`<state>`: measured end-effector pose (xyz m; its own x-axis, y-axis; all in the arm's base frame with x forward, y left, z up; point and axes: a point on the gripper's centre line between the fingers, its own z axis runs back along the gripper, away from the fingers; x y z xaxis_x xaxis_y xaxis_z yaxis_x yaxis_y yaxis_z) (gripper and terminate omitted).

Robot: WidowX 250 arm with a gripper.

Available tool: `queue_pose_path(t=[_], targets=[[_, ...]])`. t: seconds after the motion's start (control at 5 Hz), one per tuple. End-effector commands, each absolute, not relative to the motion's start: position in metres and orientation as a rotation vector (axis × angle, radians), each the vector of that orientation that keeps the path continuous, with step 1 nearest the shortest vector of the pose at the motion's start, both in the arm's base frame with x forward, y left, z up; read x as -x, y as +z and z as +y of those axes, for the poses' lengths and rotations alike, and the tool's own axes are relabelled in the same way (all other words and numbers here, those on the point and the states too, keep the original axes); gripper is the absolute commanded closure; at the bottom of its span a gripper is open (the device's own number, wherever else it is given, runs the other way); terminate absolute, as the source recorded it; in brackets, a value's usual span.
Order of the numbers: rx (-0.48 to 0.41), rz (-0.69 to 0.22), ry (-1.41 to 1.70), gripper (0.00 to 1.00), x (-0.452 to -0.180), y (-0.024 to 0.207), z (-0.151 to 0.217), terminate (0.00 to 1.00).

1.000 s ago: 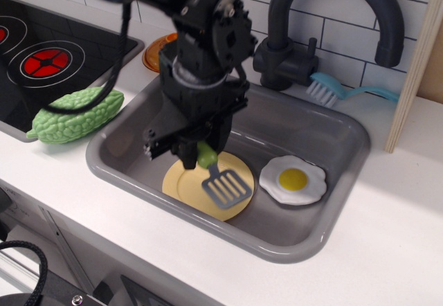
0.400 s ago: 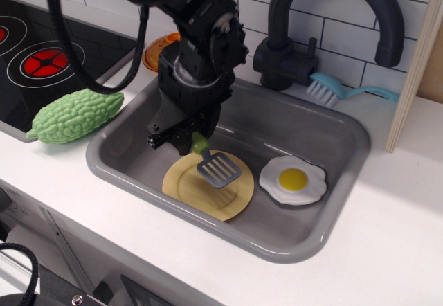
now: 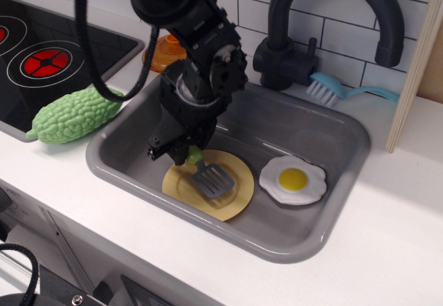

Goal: Put spatula on plate sink

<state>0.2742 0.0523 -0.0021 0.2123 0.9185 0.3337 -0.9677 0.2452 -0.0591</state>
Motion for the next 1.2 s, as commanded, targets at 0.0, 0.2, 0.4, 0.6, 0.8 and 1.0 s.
queue_pose_path(t=[0.0, 0.2, 0.4, 0.6, 0.8, 1.0], targets=[[-0.110, -0.257, 1.314, 0.00, -0.281, 0.031, 0.052, 0.00], [-0.099, -0.273, 1.299, 0.00, -0.280, 0.047, 0.055, 0.00], [-0.086, -0.299, 1.279, 0.00, -0.279, 0.068, 0.059, 0.00], [-0.097, -0.309, 1.245, 0.00, -0.271, 0.089, 0.067, 0.00], [-0.097, -0.309, 1.245, 0.00, -0.271, 0.089, 0.067, 0.00], [-0.097, -0.309, 1.245, 0.00, -0.271, 0.089, 0.067, 0.00]])
